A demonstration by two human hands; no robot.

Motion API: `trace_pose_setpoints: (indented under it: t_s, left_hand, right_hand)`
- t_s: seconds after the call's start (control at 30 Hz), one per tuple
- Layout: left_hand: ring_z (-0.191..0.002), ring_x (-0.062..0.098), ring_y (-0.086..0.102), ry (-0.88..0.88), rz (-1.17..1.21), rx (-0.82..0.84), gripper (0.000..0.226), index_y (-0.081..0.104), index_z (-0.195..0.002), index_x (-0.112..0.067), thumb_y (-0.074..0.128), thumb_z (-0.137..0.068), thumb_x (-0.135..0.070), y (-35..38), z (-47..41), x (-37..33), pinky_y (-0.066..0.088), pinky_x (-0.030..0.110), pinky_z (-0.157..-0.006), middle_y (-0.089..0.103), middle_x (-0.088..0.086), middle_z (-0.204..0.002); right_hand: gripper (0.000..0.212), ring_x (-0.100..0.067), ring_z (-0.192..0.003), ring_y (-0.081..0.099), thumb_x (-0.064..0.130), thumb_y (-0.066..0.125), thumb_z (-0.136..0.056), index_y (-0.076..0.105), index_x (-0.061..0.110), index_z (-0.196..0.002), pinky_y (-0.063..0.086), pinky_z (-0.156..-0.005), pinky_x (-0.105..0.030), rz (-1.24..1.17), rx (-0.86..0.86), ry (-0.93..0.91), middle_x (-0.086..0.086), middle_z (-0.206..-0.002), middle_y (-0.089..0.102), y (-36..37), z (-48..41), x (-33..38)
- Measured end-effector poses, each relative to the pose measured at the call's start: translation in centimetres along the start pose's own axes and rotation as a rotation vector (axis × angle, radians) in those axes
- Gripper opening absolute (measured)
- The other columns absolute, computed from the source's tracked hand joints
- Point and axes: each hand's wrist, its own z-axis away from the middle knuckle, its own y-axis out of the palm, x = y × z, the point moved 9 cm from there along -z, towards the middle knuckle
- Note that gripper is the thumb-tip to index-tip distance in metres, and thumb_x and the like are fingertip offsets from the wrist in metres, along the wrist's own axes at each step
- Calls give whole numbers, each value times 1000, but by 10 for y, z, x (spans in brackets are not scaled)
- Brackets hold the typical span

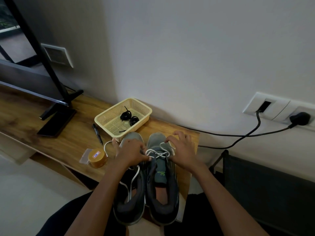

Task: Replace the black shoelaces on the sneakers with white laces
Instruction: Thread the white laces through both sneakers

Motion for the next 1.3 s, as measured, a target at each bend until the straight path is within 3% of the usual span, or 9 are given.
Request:
trace_pose_setpoints:
  t_s: [0.17, 0.37, 0.53, 0.63, 0.77, 0.93, 1.07, 1.17, 1.3]
  left_hand:
    - [-95, 11, 55, -57, 28, -102, 37, 51, -54, -30, 81, -61, -50, -7, -3, 7, 23, 58, -107, 55, -19, -66]
    - [-89, 13, 59, -71, -31, -42, 38, 57, -43, -33, 76, -61, -61, 4, -12, 18, 26, 56, -105, 60, -17, -60]
    - [-97, 8, 52, -86, -71, -85, 35, 58, -49, -30, 75, -69, -54, -3, -7, 12, 8, 62, -111, 66, -13, -71]
    - [-96, 9, 51, -77, -70, -72, 37, 56, -49, -30, 75, -68, -56, -5, -5, 9, 9, 61, -112, 62, -14, -67]
    - [-102, 6, 46, -118, -94, -75, 32, 62, -55, -28, 73, -70, -53, -10, 0, 7, -3, 64, -110, 67, -14, -78]
    - [-127, 18, 40, -141, -124, -44, 22, 69, -69, -26, 71, -75, -47, -14, 8, 0, -7, 65, -108, 68, -12, -95]
    - [-119, 13, 42, -152, -125, -39, 23, 69, -70, -25, 72, -74, -48, -16, 10, -1, -6, 63, -108, 68, -11, -92]
    - [-115, 9, 47, -82, -10, -19, 22, 65, -60, -29, 75, -70, -46, -7, 2, 5, 2, 63, -110, 68, -14, -89]
    - [-128, 12, 38, -38, -56, -34, 17, 64, -68, -35, 70, -76, -49, -7, 7, -13, -11, 66, -105, 62, -19, -108]
  right_hand:
    - [45, -25, -127, 21, 24, 67, -81, 51, 28, -123, 29, -98, -40, -28, 4, -44, -2, -144, 24, 0, 0, 6]
    - [13, -24, -128, 24, 25, 66, -83, 70, 23, -95, 28, -95, -35, 68, 9, -22, 5, -136, 41, 2, -1, -1]
    - [15, -23, -125, 26, 25, 58, -88, 67, 19, -98, 31, -94, -35, 144, 26, 21, 4, -131, 43, 3, 0, -11]
    - [17, -25, -130, 22, 27, 61, -86, 65, 23, -101, 29, -99, -37, 90, 58, 30, 4, -140, 36, 5, 1, -12]
    - [17, -24, -130, 23, 32, 61, -87, 68, 22, -99, 28, -97, -36, 156, 98, 22, 5, -134, 42, 7, 0, -8]
    - [13, -26, -121, 33, 25, 58, -88, 70, 21, -92, 33, -94, -37, 167, 37, 258, 2, -121, 52, -13, 4, -50]
    - [12, -27, -119, 33, 22, 60, -87, 70, 20, -93, 32, -87, -35, 105, 97, 379, -1, -116, 53, -13, 12, -69]
    - [21, -26, -128, 26, 28, 67, -83, 66, 28, -104, 28, -97, -38, 36, 150, 253, 3, -131, 43, -4, 7, -46]
    - [18, -23, -132, 20, 36, 66, -83, 68, 30, -100, 22, -100, -40, 89, 145, 75, 9, -138, 41, 7, -1, -10]
